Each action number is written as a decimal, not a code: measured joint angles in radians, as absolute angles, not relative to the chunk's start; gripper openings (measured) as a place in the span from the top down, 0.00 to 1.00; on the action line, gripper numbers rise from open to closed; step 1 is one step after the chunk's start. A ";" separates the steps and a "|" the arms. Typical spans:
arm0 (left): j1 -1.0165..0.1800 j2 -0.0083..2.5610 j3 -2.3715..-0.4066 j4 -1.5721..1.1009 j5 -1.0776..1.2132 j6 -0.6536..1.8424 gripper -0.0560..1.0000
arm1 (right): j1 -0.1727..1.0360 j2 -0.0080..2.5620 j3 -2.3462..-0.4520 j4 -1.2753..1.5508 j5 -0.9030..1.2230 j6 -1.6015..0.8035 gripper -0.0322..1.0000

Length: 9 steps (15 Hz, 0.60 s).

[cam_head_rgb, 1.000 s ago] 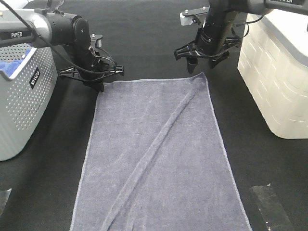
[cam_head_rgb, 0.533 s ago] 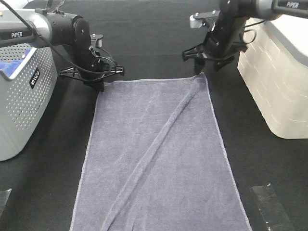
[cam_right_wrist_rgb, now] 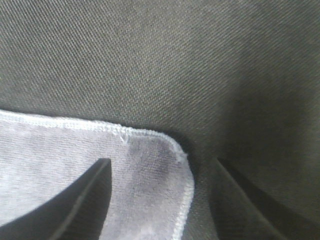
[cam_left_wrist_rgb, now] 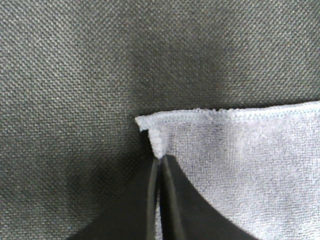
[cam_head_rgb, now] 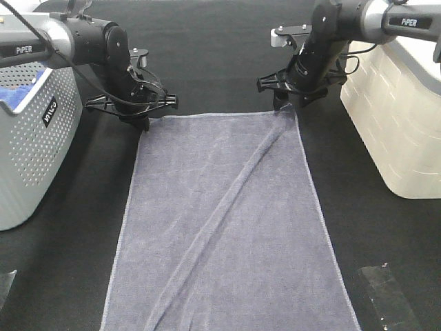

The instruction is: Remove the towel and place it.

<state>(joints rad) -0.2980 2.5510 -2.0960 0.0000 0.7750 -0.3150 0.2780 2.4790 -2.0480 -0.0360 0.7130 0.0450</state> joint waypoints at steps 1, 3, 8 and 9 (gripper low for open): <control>-0.298 2.551 -2.096 0.000 0.775 -0.314 0.94 | 0.278 2.493 -2.048 -0.041 0.709 0.045 0.44; -0.298 2.551 -2.096 0.000 0.774 -0.314 0.94 | 0.277 2.523 -2.048 -0.053 0.710 0.045 0.47; -0.298 2.551 -2.096 0.000 0.772 -0.314 0.94 | 0.278 2.526 -2.048 -0.049 0.696 0.052 0.91; -0.298 2.551 -2.096 0.000 0.772 -0.314 0.94 | 0.278 2.526 -2.048 -0.050 0.696 0.052 0.97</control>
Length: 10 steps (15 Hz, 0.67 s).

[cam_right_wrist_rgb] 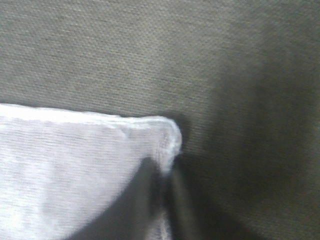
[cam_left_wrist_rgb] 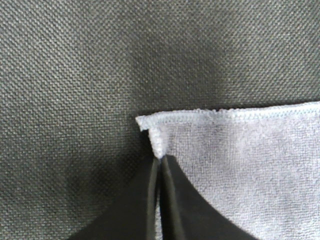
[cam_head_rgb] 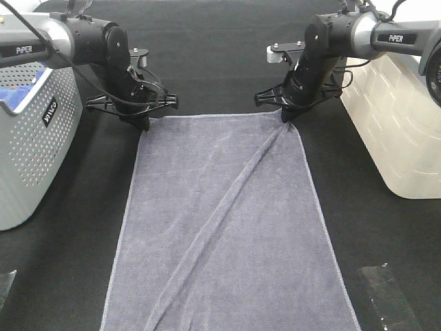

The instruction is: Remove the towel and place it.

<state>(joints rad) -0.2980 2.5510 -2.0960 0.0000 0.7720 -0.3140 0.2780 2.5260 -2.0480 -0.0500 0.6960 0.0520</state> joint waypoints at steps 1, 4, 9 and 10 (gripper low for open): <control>-0.298 2.551 -2.096 0.009 0.772 -0.314 0.94 | 0.278 2.526 -2.048 -0.050 0.695 0.052 0.97; -0.298 2.524 -2.096 0.079 0.760 -0.312 0.94 | 0.278 2.512 -2.048 -0.071 0.702 0.062 0.97; -0.298 2.474 -2.138 0.260 0.681 -0.313 0.94 | 0.278 2.480 -2.136 -0.151 0.718 0.078 0.97; -0.299 2.474 -2.148 0.281 0.650 -0.313 0.94 | 0.278 2.480 -2.153 -0.168 0.714 0.089 0.97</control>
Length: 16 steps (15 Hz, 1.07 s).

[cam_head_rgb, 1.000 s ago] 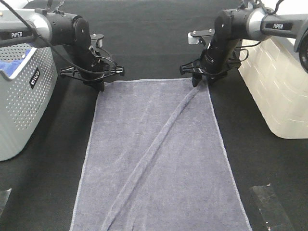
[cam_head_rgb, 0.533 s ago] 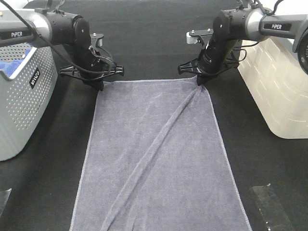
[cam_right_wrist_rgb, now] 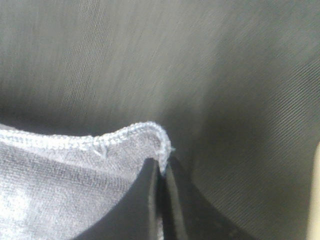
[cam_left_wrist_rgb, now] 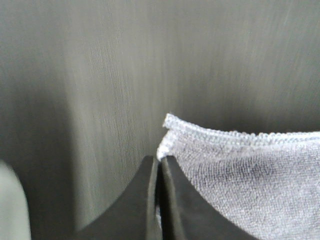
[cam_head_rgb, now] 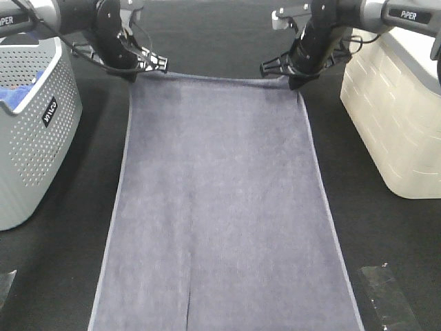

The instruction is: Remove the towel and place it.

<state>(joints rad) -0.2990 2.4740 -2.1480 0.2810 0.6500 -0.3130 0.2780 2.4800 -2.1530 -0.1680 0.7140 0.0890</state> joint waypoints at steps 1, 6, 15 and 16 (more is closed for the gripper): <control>-0.300 2.474 -2.149 0.297 0.609 -0.313 0.94 | 0.278 2.480 -2.165 -0.187 0.703 0.095 0.97; -0.288 2.502 -2.149 0.364 0.366 -0.313 0.94 | 0.278 2.480 -2.174 -0.303 0.545 0.166 0.97; -0.218 2.610 -2.149 0.370 -0.026 -0.412 0.94 | 0.278 2.536 -2.176 -0.437 0.242 0.201 0.97; -0.218 2.632 -2.149 0.370 -0.074 -0.412 0.94 | 0.278 2.561 -2.176 -0.452 0.223 0.201 0.97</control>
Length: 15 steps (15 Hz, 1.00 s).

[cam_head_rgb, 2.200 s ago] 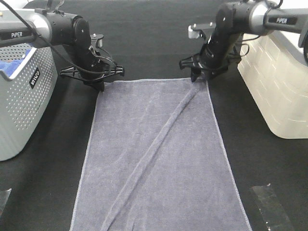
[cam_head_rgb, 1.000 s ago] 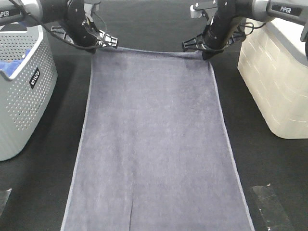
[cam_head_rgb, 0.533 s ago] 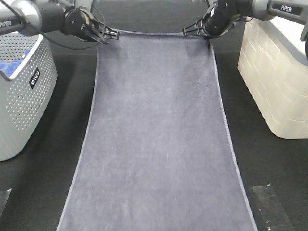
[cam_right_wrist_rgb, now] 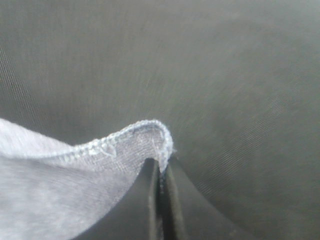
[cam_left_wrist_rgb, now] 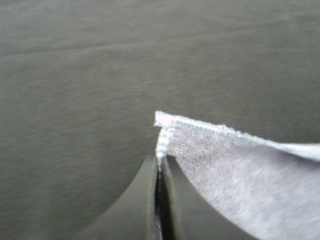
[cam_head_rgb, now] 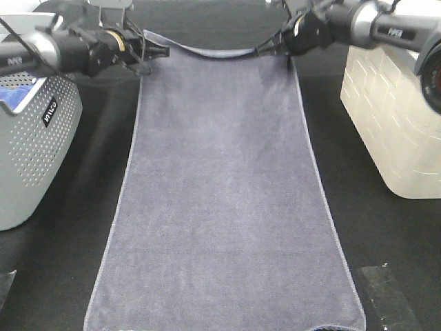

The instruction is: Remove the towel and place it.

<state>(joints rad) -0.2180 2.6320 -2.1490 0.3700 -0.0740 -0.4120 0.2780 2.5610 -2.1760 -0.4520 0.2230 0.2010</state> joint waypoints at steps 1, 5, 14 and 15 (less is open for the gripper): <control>-0.218 2.666 -2.149 0.376 -0.147 -0.412 0.94 | 0.276 2.590 -2.176 -0.464 0.197 0.201 0.97; -0.218 2.727 -2.149 0.378 -0.203 -0.413 0.94 | 0.250 2.645 -2.176 -0.466 0.107 0.210 0.97; -0.218 2.758 -2.149 0.378 -0.214 -0.415 0.38 | 0.219 2.701 -2.176 -0.466 0.010 0.215 0.47; -0.218 2.758 -2.149 0.378 -0.222 -0.415 0.28 | 0.219 2.701 -2.176 -0.466 0.000 0.215 0.36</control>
